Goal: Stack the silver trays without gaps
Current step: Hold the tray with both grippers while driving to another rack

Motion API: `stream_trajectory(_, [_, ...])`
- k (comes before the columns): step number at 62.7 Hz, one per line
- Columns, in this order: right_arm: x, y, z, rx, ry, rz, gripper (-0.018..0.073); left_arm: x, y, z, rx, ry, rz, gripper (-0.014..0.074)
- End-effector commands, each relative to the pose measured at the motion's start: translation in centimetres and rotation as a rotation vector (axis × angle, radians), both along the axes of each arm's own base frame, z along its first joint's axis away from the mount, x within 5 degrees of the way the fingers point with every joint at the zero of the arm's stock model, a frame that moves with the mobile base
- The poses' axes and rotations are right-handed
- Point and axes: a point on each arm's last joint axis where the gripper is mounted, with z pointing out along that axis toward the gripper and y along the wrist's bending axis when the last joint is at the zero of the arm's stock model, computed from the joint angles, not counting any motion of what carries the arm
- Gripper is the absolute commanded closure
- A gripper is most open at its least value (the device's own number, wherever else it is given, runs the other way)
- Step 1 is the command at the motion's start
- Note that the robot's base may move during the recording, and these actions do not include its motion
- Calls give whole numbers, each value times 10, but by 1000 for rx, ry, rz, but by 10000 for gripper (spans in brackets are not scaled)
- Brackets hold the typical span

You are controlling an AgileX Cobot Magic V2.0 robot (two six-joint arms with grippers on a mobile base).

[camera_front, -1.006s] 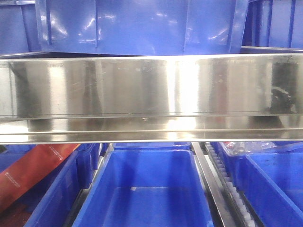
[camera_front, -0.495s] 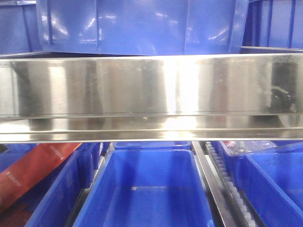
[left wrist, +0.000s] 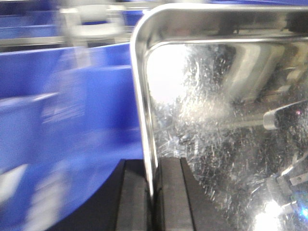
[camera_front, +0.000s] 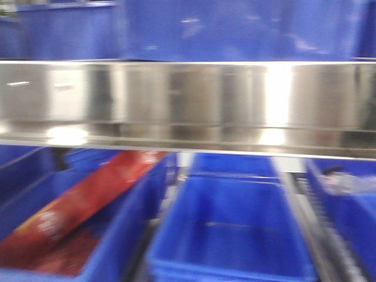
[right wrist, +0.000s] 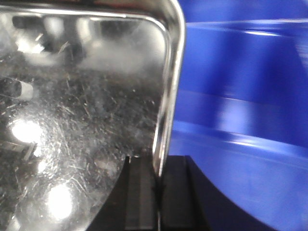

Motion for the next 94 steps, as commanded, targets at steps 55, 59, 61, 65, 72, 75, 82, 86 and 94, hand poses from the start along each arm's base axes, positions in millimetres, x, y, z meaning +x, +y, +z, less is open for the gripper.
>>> stream_trajectory(55, [-5, 3, 14, 18, -81, 15, 638, -5, -1, 11, -22, -60, -33, 615])
stream_trajectory(59, [-5, 3, 14, 18, -81, 15, 638, -5, -1, 11, -22, -60, -33, 615])
stream_trajectory(61, [-5, 3, 14, 18, -81, 15, 638, -5, -1, 11, -22, -60, -33, 615])
stream_trajectory(65, [-5, 3, 14, 18, -81, 15, 638, -5, -1, 11, -22, -60, -33, 615])
stream_trajectory(72, [-5, 3, 14, 18, -81, 15, 638, -5, -1, 11, -22, -60, -33, 615])
stream_trajectory(75, [-5, 3, 14, 18, -81, 15, 638, -5, -1, 11, -22, -60, -33, 615])
stream_trajectory(82, [-5, 3, 14, 18, -81, 15, 638, -5, -1, 11, -22, -60, -33, 615])
stream_trajectory(86, [-5, 3, 14, 18, -81, 15, 638, -5, -1, 11, -22, -60, -33, 615])
stream_trajectory(94, [-5, 3, 14, 18, -81, 15, 638, -5, -1, 11, -22, -60, -33, 615])
